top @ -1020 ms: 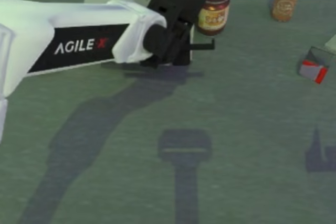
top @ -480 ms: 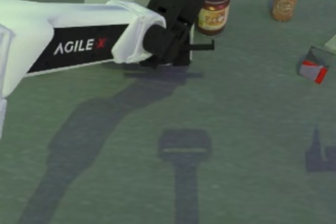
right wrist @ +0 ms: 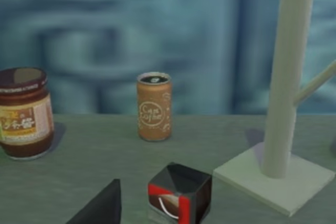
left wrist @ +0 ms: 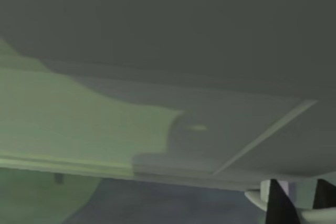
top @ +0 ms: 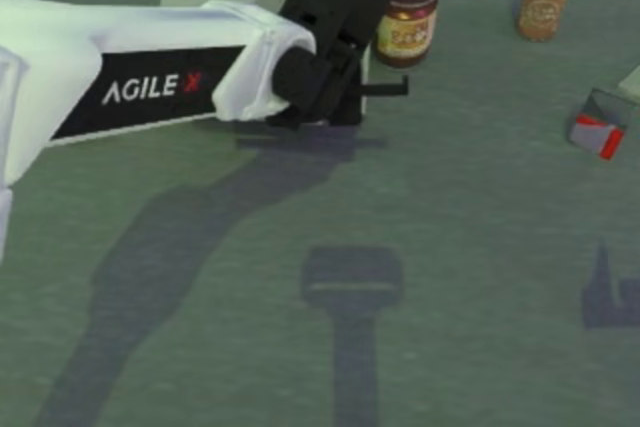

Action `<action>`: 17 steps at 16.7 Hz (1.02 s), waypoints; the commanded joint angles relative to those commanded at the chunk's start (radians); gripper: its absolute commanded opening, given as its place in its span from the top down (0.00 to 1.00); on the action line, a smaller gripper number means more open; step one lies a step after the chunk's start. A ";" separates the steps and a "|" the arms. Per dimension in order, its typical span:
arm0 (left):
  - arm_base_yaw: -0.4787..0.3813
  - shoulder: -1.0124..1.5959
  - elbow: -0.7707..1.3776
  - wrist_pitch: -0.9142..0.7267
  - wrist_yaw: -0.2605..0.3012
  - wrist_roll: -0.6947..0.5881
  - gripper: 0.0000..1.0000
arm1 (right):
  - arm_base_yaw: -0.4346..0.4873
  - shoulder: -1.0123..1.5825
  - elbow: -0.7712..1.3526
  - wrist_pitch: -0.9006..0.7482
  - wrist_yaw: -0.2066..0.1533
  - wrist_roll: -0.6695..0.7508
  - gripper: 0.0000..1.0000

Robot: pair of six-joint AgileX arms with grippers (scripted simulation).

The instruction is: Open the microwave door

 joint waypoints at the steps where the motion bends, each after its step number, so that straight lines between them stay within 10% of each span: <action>1: 0.000 0.000 0.000 0.000 0.000 0.000 1.00 | 0.000 0.000 0.000 0.000 0.000 0.000 0.00; 17: 0.006 -0.041 -0.065 0.041 0.036 0.052 1.00 | 0.000 0.000 0.000 0.000 0.000 0.000 0.00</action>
